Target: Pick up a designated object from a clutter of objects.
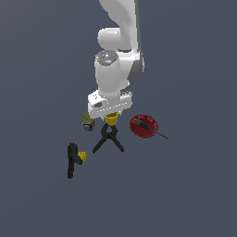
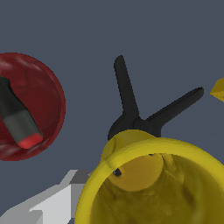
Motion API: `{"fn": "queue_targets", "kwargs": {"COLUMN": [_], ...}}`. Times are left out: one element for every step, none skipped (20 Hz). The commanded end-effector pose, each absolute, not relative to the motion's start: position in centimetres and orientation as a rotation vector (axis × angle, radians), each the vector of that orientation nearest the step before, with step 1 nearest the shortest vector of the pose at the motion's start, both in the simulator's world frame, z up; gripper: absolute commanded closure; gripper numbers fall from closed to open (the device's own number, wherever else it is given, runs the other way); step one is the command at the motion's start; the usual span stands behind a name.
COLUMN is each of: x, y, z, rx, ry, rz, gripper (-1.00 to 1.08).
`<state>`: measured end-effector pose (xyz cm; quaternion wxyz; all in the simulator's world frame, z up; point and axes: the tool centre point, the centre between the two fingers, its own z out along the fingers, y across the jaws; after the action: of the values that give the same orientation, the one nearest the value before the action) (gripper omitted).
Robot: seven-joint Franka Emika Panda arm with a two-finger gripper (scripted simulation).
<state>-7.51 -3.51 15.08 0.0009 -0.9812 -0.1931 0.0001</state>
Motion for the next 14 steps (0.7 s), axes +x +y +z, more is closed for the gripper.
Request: {"fn": "queue_targets", "kwargs": {"x": [-6.3,-5.7,-5.2,-4.7,-4.2,-3.6,-3.1,-2.6,-2.1,-1.6,-1.1,-0.6,-0.2,0.3], "y": [-4.4,-4.8,-5.2,-5.5,-5.9,-6.3,-6.6,-7.0,-7.4,-7.7,-8.0,-8.3,-8.6,-9.0], "z": [17.1,17.9,18.7,19.5,20.3,21.1,21.9,22.7,23.4,24.1,24.8,25.5,26.2,26.8], "rx": [-3.081,-3.081,-3.081,-3.081,-3.081,-3.081,-3.081,-3.081,-3.081,-3.081,-3.081,-3.081,-3.081,-3.081], "ry": [-0.607,-0.607,-0.607,-0.607,-0.607,-0.607,-0.607,-0.607,-0.607,-0.607,-0.607,-0.607,-0.607,-0.607], "rz": [-0.001,-0.001,-0.001,-0.001,-0.001,-0.001,-0.001,-0.001,-0.001,0.0,0.0,0.0,0.0,0.0], "gripper": [1.08,1.08,1.08,1.08,1.08,1.08,1.08,1.08,1.08,1.08,1.08,1.08,1.08,1.08]}}
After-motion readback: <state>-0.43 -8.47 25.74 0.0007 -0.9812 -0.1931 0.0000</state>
